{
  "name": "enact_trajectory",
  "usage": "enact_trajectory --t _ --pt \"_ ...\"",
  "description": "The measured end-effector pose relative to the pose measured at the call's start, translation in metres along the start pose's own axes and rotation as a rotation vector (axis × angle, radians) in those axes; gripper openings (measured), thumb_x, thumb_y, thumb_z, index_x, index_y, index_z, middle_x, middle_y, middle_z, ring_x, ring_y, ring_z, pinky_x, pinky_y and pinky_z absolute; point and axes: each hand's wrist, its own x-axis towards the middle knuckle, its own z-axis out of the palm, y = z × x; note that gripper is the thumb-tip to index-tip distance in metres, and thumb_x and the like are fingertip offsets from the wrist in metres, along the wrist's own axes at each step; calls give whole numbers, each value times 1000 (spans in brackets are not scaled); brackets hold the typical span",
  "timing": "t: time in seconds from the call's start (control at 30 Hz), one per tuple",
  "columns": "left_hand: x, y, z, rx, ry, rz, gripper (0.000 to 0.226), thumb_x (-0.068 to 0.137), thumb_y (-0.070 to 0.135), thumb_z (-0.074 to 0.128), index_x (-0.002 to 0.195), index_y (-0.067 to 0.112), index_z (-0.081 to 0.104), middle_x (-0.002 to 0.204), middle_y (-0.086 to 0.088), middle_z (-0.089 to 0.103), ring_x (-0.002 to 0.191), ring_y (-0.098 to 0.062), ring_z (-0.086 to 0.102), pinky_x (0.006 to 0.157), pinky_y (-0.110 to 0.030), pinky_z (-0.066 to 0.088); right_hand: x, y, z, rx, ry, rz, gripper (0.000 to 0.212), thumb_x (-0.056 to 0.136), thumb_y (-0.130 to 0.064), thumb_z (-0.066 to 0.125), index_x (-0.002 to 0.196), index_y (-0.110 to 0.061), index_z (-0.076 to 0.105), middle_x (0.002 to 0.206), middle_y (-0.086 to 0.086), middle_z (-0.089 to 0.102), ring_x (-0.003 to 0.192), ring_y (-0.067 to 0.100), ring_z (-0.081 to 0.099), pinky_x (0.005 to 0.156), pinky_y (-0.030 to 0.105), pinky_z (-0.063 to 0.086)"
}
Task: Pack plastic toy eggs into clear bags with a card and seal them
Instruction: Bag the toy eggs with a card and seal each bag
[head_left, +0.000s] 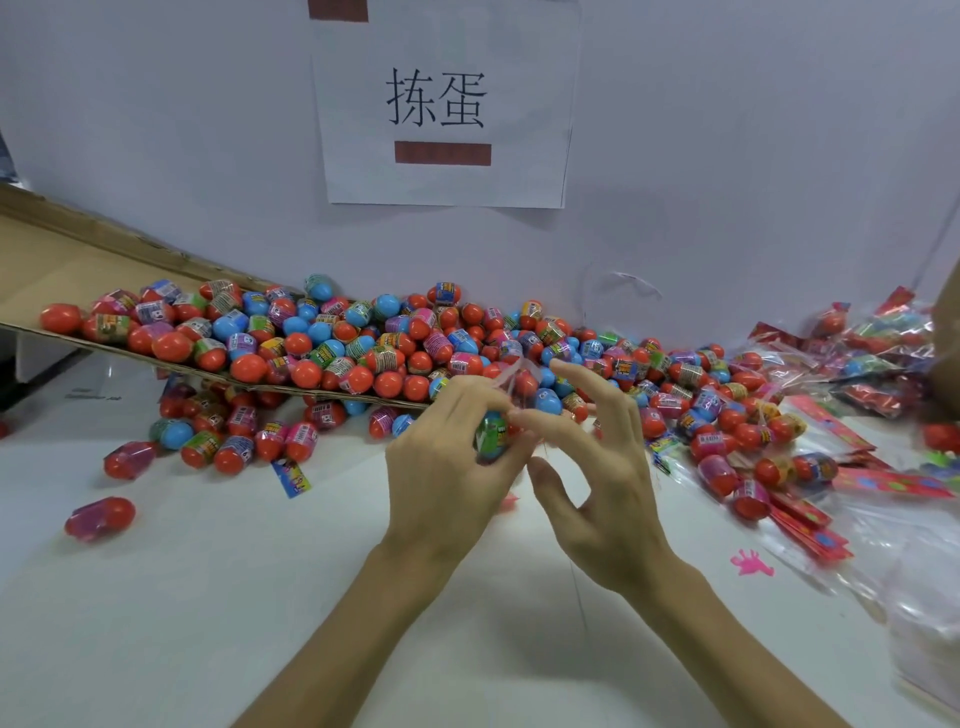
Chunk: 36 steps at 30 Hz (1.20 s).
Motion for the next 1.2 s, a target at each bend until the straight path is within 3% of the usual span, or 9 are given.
enact_trajectory --t 0.13,0.23,0.33,0.47,0.6,0.7,0.8,0.97,1.2 --pt "-1 -4 1 -38 -45 15 23 91 28 77 84 7 70 90 0 68 82 -17 65 63 -38 56 1 -2 0 48 -20 9 41 80 -18 67 118 -33 63 152 -9 41 143 16 35 114 36 33" --pt "0 -4 2 -58 -29 -23 30 92 34 78 79 8 71 86 2 69 80 -15 65 64 -35 55 1 -3 1 165 28 41 56 81 -14 75 132 -23 53 150 -2 43 143 23 40 114 35 38" --pt "2 0 1 -160 27 -164 33 89 41 78 78 10 72 83 4 70 81 -12 67 68 -31 57 4 -6 0 417 -36 326 66 83 -34 79 139 -36 44 142 -17 49 131 17 55 101 39 51" --pt "6 7 -2 -446 -12 -386 27 86 44 78 106 29 71 93 12 73 83 -12 70 67 -23 54 5 -3 2 673 -186 627 29 83 -39 76 110 -33 69 108 -7 73 102 19 71 89 48 59" --pt "8 8 3 -672 -125 -613 80 83 50 79 150 36 37 117 6 72 99 -18 74 79 -26 61 8 -1 -1 746 -84 708 15 81 -25 73 96 -19 73 93 -4 73 89 17 72 75 32 59" --pt "12 1 3 -741 -340 -807 64 80 53 71 138 30 55 116 8 73 107 -12 72 79 -26 60 11 5 -7 797 -22 763 12 89 -11 73 100 -9 69 87 -7 71 84 11 71 69 26 57" --pt "9 -4 3 -763 -568 -767 41 87 44 73 124 25 68 112 5 77 104 -12 73 83 -22 59 13 10 -13 800 59 814 6 91 -6 70 94 -11 70 89 3 71 82 17 71 66 28 58" --pt "5 -3 8 -708 -498 -802 19 93 18 76 111 20 73 98 -2 79 90 -18 77 73 -30 63 13 11 -14 738 74 817 9 91 -7 71 89 -16 70 90 3 72 84 20 71 67 29 59" --pt "5 -5 7 -644 -435 -775 22 86 10 81 104 18 71 88 -2 77 84 -16 75 67 -24 59 14 6 -9 718 -88 843 17 89 -10 74 106 -11 68 99 7 71 98 29 71 86 41 62"
